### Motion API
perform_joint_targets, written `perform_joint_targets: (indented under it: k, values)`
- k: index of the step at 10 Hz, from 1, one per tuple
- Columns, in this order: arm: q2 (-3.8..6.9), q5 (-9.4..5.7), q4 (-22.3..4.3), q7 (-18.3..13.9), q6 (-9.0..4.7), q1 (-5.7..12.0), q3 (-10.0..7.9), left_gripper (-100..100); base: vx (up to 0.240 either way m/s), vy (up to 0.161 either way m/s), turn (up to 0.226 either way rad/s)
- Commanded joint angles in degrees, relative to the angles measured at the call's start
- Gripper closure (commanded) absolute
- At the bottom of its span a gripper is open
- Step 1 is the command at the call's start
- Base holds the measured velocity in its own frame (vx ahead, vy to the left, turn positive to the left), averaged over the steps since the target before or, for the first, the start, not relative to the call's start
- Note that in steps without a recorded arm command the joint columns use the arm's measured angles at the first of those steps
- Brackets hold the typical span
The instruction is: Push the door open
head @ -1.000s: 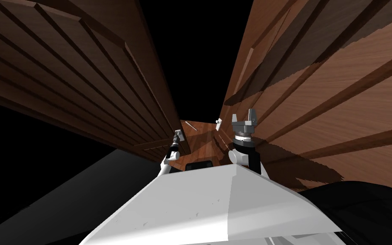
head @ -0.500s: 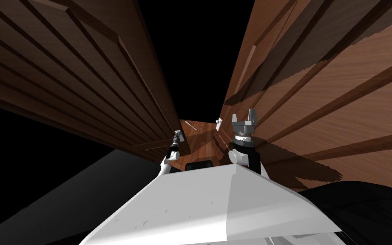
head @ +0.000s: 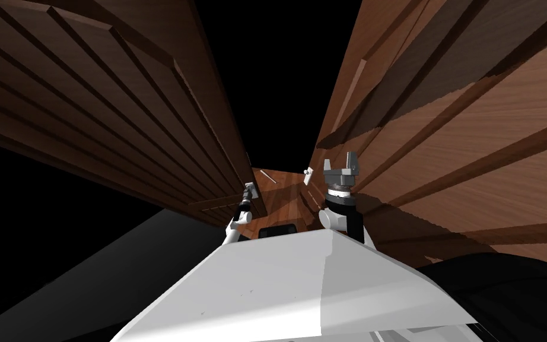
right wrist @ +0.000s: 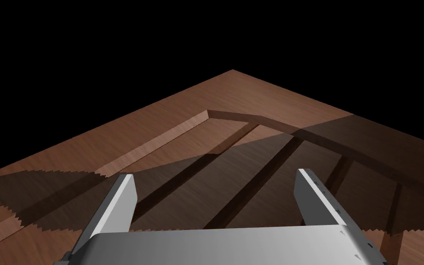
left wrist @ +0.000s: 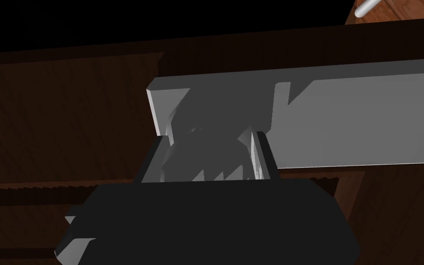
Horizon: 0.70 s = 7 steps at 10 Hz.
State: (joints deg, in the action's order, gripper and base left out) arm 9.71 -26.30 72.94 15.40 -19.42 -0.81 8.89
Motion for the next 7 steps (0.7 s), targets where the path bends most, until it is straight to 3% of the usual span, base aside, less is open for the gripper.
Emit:
perform_joint_targets:
  k: [1, 4, 7]
  values:
    - [0.02, -0.7, -0.3, 1.19, -0.71, 0.89, -0.68, 100, 0.219, -0.014, 0.107]
    - [-1.06, -2.35, -1.76, 3.92, -1.21, 2.24, -0.79, 100, 0.234, 0.003, 0.173]
    - [-2.43, -4.31, -3.49, 7.18, -1.81, 3.85, -0.91, 100, 0.188, 0.031, 0.273]
